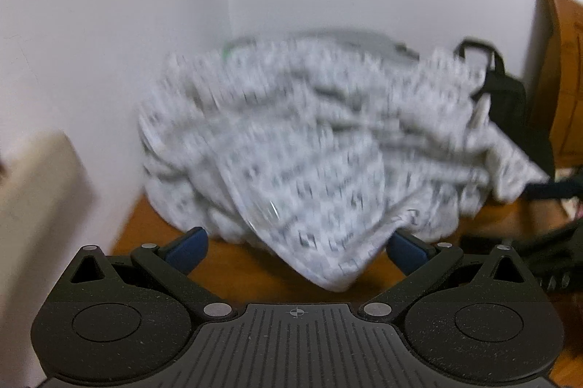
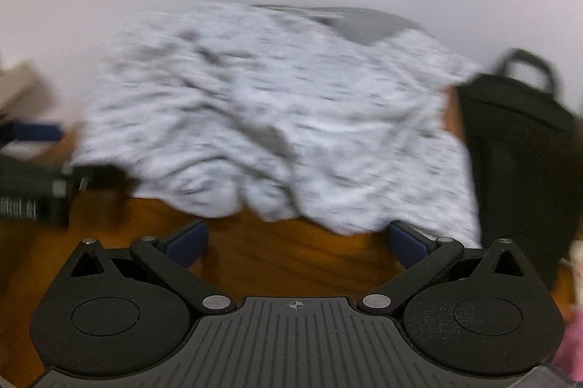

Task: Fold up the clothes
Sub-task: 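Move both tools over the white shirt, opening both grippers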

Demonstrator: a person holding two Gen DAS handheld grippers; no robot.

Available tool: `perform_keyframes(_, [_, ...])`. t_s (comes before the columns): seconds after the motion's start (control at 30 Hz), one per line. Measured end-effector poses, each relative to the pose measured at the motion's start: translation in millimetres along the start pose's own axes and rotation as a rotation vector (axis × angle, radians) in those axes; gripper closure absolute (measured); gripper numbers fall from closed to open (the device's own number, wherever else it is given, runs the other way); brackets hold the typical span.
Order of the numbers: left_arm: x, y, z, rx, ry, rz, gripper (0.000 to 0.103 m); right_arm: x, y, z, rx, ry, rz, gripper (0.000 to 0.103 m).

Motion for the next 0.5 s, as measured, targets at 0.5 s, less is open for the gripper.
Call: perform_keyframes(0.5, [26, -36, -19, 0.011, 0.142, -0.244, 0.004, 83, 36, -5, 0.284, 0.124, -0.207, 0.031])
Point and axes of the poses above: each gripper's, at about its wrist camera, not at the fingertips, and z roughly the way its jaws point, y to its right, x to its top, the point moved 9 cm from there along z, roughly the way its jaws point, and after that the axes turned 6 degrees about -z, right-handed, at the moved point
